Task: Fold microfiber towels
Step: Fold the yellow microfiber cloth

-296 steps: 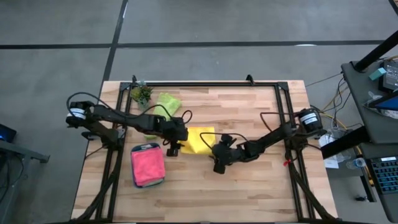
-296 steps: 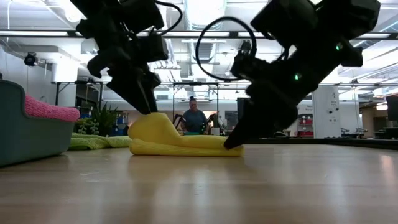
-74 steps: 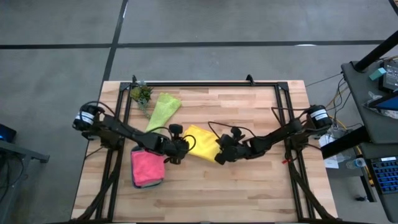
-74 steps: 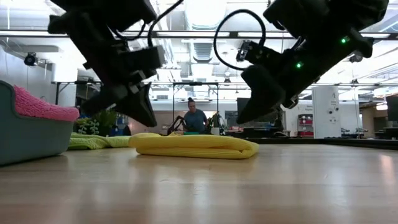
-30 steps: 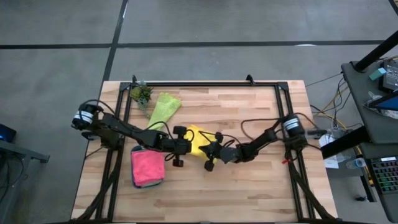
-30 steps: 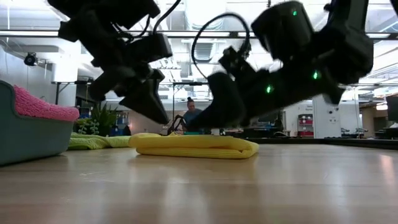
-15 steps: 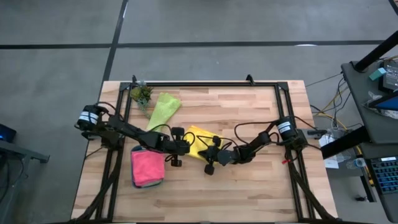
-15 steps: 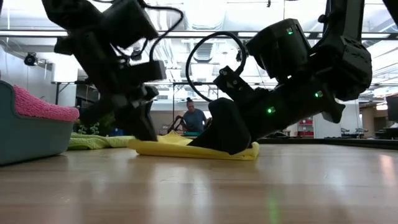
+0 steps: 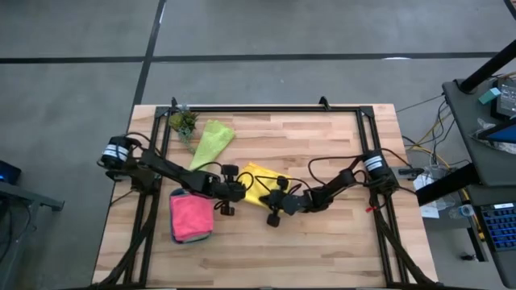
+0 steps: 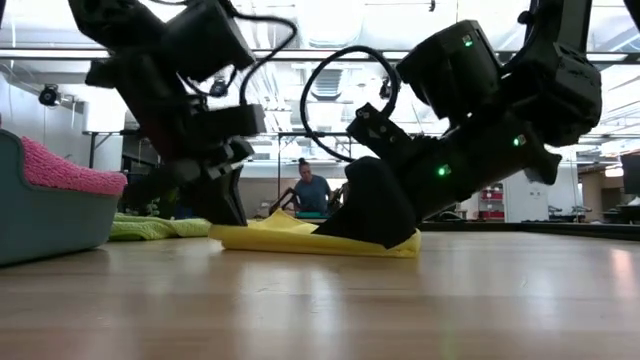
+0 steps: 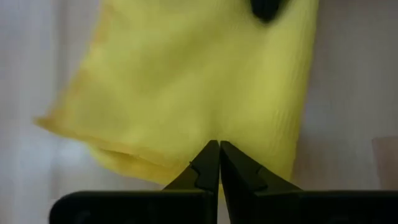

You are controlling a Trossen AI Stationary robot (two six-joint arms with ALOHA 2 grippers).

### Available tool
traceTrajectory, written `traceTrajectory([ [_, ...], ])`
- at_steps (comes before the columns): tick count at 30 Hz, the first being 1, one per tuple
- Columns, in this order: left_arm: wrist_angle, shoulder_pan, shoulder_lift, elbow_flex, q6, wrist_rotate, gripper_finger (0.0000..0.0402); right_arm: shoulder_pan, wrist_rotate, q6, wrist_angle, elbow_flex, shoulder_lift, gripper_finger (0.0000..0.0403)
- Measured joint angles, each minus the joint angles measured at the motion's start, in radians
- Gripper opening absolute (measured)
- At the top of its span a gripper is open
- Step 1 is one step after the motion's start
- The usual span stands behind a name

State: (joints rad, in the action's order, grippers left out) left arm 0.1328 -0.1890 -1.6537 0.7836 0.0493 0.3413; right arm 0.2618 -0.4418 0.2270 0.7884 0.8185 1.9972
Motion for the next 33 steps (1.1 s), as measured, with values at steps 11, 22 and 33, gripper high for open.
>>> traceTrajectory([
  [11, -0.015, 0.0, 0.095, 0.001, 0.044, 0.104, 0.0, 0.001, -0.001, 0.049, -0.213, -0.003, -0.183, 0.0009],
  [22, -0.033, 0.0, 0.09, -0.002, 0.043, 0.054, 0.0, 0.009, 0.014, 0.626, -0.716, -0.002, -0.468, 0.0018],
  [33, -0.057, 0.0, 0.017, -0.003, 0.044, 0.031, 0.0, 0.059, 0.049, 1.066, -0.899, -0.024, -0.532, 0.0153],
])
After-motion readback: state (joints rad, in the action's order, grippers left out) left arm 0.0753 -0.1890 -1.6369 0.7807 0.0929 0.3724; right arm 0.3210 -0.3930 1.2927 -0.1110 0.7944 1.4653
